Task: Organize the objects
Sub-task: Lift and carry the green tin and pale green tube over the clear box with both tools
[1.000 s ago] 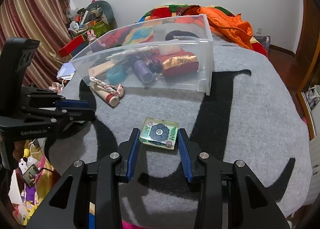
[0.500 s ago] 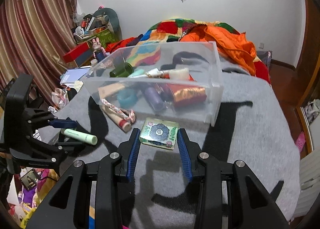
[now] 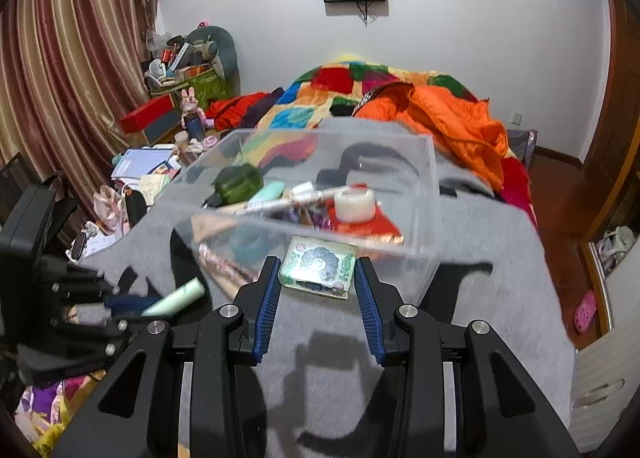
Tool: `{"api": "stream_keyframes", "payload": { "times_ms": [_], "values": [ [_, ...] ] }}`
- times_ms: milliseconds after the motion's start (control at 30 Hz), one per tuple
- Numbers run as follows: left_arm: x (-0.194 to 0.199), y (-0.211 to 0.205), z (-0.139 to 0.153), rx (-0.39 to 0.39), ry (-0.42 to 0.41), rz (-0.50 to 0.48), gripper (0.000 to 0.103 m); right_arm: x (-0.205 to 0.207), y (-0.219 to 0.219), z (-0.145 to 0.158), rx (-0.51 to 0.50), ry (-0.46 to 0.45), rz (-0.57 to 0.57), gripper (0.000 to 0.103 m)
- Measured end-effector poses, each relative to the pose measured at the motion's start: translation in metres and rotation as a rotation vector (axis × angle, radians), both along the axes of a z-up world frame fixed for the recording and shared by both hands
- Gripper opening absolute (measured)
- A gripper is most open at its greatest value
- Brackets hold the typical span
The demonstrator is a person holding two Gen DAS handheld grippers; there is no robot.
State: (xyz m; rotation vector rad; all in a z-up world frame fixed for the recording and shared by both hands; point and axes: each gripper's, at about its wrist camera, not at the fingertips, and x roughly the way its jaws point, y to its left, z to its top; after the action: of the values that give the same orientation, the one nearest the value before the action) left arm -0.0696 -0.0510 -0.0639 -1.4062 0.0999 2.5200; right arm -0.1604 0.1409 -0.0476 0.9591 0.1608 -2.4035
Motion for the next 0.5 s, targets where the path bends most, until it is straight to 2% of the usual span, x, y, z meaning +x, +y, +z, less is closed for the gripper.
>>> {"api": "stream_keyframes", "payload": {
  "times_ms": [267, 500],
  "values": [
    [0.004, -0.006, 0.034, 0.073, 0.089, 0.035, 0.015, -0.022, -0.006, 0.012, -0.01, 0.029, -0.014, 0.034],
    [-0.01, -0.028, 0.051, 0.112, 0.152, 0.117, 0.015, -0.034, -0.012, 0.011, -0.009, 0.025, -0.014, 0.034]
  ]
}}
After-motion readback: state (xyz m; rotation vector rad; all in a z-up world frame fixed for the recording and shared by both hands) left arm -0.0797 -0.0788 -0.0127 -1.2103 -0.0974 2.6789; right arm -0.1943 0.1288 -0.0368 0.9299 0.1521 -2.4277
